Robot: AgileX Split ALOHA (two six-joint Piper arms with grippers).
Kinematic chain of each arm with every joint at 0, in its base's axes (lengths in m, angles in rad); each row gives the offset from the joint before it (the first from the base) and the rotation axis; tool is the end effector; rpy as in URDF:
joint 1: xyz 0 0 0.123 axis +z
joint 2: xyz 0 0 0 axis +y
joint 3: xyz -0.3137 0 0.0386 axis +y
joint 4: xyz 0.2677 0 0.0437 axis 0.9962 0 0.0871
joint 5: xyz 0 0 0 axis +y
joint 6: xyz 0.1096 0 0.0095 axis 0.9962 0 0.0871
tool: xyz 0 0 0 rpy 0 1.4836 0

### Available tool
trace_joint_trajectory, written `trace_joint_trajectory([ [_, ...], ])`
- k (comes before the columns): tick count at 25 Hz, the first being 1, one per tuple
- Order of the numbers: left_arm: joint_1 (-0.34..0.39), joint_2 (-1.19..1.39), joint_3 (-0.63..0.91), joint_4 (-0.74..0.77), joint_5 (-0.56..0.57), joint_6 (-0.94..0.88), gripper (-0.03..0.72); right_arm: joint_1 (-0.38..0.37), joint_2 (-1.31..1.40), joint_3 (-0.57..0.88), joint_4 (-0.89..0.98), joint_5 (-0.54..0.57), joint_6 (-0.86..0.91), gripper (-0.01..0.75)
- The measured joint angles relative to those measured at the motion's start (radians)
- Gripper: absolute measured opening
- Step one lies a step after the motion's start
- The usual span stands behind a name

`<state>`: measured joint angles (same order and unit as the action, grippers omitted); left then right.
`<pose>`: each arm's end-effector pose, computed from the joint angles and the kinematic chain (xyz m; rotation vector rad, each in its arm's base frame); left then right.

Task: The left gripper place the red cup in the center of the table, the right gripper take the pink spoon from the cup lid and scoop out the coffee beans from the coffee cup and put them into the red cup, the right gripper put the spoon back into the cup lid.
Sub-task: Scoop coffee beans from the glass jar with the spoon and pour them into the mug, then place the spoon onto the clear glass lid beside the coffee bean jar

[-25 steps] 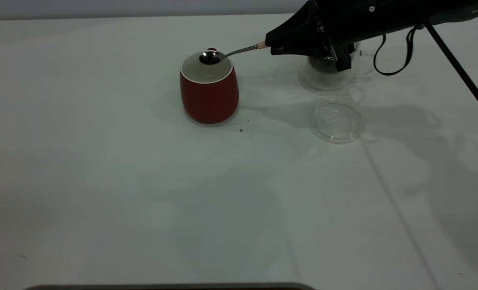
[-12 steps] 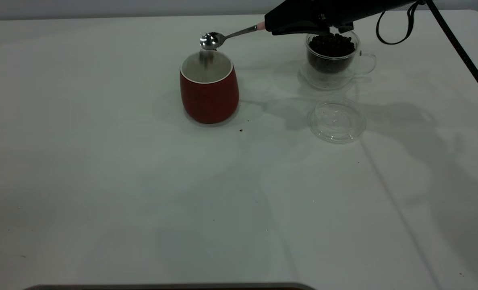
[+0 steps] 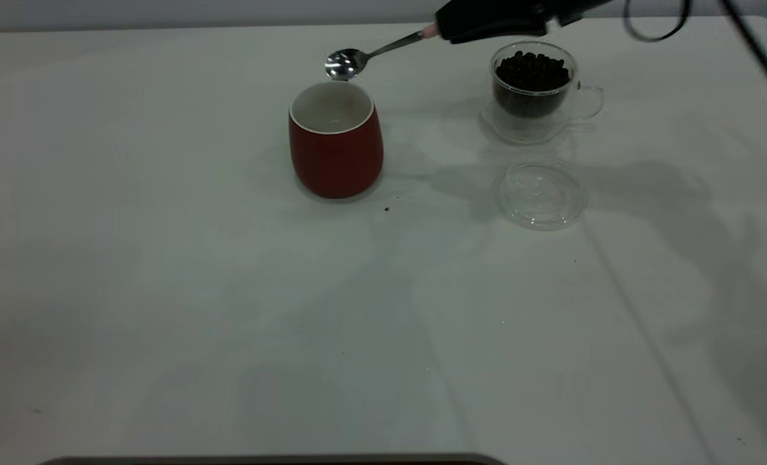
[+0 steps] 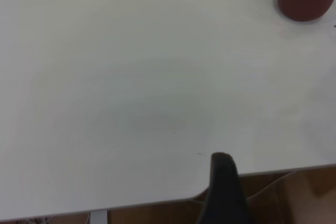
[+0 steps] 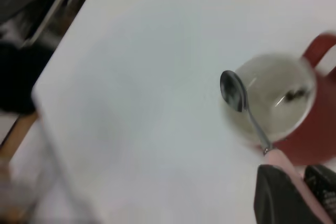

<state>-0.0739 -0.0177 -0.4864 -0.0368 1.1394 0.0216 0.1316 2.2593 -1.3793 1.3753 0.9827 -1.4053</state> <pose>-0.0075 -0.0031 0.2663 0.1047 2.1166 -0.0757 0.4477 0.1499 0.1063 -0.6711 2.2965 1.2131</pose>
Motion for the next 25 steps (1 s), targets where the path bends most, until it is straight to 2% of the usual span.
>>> trace_joint_trajectory([
  [5, 0.000, 0.000, 0.000, 0.000, 0.000, 0.000, 0.586, -0.164, -0.047, 0.000, -0.254, 0.143, 0.117, 0.098],
  [8, 0.000, 0.000, 0.000, 0.000, 0.000, 0.000, 0.586, -0.272, -0.041, 0.000, -0.317, 0.161, 0.190, 0.098],
  [12, 0.000, 0.000, 0.000, 0.000, 0.000, 0.000, 0.586, -0.379, -0.005, 0.000, -0.327, 0.164, 0.246, 0.098],
  [18, 0.000, 0.000, 0.000, 0.000, 0.000, 0.001, 0.586, -0.399, 0.117, 0.000, -0.326, 0.164, 0.255, 0.098],
  [25, 0.000, 0.000, 0.000, 0.000, 0.000, 0.002, 0.586, -0.412, 0.219, 0.000, -0.202, 0.158, 0.255, 0.098],
])
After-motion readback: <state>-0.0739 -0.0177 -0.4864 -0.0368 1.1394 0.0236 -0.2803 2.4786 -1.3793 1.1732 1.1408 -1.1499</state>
